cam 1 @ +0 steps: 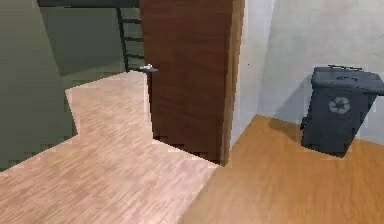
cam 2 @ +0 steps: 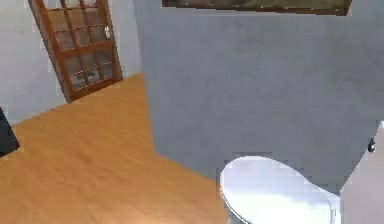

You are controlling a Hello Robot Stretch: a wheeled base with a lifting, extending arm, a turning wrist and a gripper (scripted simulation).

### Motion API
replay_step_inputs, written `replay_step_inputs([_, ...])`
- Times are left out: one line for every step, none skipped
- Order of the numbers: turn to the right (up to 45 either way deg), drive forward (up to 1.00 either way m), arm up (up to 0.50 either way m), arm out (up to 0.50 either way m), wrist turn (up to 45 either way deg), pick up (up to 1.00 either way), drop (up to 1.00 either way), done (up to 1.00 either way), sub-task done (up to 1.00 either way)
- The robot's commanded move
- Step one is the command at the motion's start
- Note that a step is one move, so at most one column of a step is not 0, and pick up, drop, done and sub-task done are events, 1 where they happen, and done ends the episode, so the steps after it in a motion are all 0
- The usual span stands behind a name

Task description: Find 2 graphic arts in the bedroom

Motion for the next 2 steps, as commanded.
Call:
replay_step_inputs([0.0,0.6,0.0,0.0,0.0,0.0,0.0,0.0,0.0])
replay_step_inputs([-45.0,0.0,0.0,0.0,0.0,0.0,0.0,0.0,0.0])
